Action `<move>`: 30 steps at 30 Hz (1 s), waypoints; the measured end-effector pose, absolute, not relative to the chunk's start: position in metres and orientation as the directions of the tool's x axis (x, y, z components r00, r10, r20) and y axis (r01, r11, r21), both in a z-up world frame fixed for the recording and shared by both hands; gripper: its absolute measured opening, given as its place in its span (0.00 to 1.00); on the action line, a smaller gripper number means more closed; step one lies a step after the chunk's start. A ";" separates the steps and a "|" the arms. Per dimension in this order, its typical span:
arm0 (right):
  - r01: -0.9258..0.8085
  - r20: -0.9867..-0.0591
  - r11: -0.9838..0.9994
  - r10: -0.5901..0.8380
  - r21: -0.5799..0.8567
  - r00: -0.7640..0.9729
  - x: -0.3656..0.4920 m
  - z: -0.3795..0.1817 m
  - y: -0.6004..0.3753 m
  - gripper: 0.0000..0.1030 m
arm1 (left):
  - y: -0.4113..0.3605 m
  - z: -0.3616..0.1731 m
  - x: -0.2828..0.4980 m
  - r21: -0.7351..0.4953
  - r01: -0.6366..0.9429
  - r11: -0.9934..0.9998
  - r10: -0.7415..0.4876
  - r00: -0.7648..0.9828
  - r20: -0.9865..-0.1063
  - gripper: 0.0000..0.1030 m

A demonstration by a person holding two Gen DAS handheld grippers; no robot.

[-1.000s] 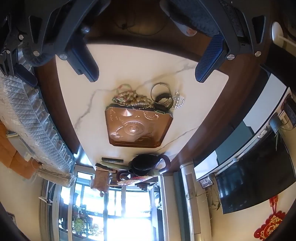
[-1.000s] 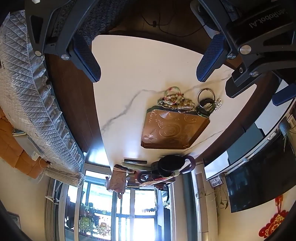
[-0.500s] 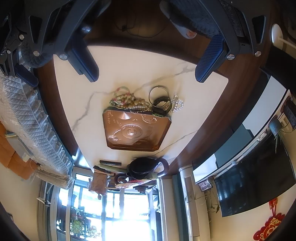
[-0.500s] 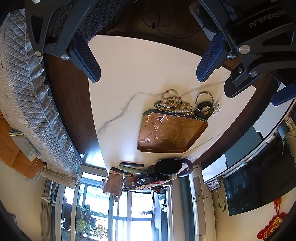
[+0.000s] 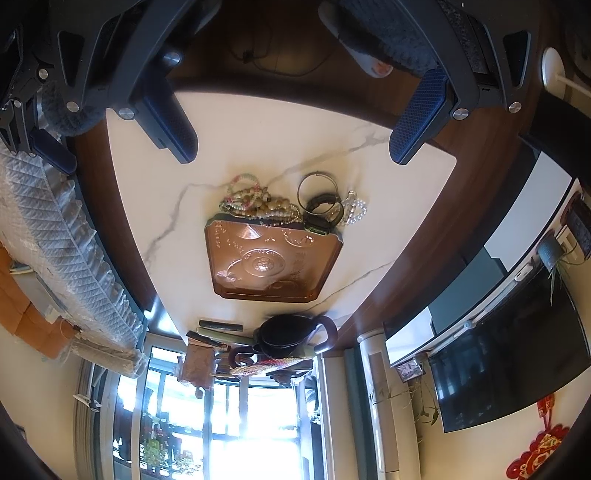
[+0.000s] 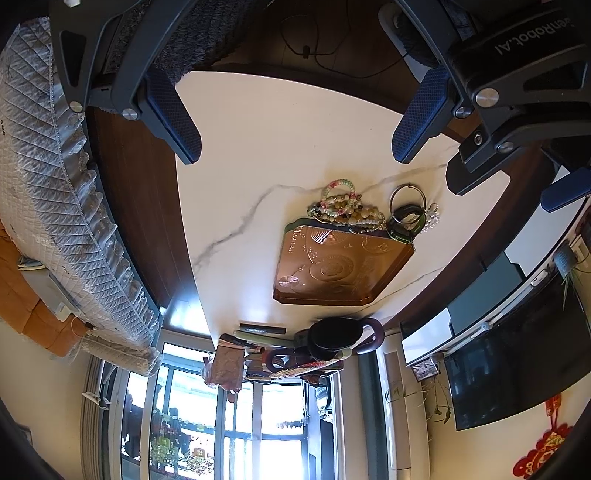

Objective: Organize jewelry

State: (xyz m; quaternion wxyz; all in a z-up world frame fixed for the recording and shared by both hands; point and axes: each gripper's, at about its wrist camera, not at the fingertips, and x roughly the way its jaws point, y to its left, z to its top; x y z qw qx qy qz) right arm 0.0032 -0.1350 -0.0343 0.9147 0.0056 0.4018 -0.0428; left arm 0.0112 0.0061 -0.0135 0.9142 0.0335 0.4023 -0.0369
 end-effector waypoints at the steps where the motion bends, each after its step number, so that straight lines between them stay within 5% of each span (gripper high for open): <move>1: 0.083 -0.734 0.996 -0.075 -0.025 0.675 0.003 -0.034 -0.135 1.00 | 0.006 -0.014 0.011 0.032 0.095 0.995 -0.040 0.674 -0.738 1.00; 30: 0.066 -0.745 0.998 -0.062 -0.023 0.665 0.005 -0.040 -0.133 1.00 | 0.007 -0.020 0.004 0.028 0.092 0.995 -0.040 0.665 -0.746 1.00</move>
